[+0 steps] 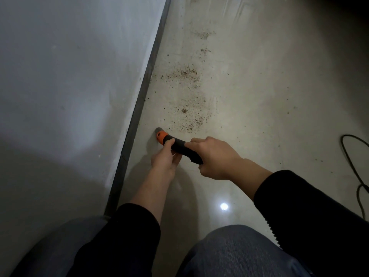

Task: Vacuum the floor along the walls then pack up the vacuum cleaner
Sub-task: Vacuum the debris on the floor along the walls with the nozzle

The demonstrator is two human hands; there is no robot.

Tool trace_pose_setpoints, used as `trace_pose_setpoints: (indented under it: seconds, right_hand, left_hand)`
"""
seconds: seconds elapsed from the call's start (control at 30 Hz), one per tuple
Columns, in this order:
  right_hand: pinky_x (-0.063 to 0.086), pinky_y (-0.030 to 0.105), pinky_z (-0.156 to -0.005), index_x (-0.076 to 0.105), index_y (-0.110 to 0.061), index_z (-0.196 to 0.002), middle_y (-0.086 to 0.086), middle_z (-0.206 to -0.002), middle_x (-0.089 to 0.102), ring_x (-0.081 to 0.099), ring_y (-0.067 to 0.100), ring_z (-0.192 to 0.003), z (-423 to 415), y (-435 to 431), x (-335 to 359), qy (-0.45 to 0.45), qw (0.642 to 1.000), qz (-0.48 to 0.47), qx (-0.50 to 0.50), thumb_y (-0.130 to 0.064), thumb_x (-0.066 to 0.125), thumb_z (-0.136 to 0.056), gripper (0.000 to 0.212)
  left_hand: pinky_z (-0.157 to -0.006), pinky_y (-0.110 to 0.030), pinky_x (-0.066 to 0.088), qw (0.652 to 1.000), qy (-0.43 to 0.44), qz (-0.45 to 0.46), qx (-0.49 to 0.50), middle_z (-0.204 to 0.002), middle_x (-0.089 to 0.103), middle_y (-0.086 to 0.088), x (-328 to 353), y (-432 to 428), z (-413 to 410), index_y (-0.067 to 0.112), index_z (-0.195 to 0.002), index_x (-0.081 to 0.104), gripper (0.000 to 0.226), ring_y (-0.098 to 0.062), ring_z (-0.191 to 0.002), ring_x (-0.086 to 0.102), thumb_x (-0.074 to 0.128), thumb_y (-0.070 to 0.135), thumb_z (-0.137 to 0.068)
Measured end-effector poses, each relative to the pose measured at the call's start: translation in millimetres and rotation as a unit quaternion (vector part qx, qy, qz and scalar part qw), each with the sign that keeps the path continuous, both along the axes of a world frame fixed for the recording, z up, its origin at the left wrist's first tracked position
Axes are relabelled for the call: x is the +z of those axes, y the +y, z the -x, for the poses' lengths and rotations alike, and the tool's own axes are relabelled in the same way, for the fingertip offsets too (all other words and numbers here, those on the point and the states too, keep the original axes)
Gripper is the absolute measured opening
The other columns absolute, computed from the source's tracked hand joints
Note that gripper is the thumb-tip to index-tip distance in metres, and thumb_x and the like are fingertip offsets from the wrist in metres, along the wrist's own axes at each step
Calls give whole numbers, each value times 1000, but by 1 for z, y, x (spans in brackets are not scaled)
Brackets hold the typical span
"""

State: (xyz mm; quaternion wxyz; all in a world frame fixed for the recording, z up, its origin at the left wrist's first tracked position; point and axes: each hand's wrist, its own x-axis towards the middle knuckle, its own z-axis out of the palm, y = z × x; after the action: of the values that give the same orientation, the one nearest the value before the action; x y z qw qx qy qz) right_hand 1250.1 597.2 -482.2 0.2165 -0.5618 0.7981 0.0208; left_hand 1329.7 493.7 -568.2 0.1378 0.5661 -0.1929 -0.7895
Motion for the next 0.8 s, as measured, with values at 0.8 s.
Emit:
trace_pose_setpoints:
  seconds: [0.8]
  right_hand:
    - [37,31,-57,48,-21,-121,-2,-103,52,45,22,-81,11,27,-4,34,999,-10,-35,-12,56,-83,40]
  left_hand:
    - [-85,-28,52,990,14,44,-131,-118,63,-25,14,12,15,-6,-116,55,26,-28,-104,65,60,11,-96]
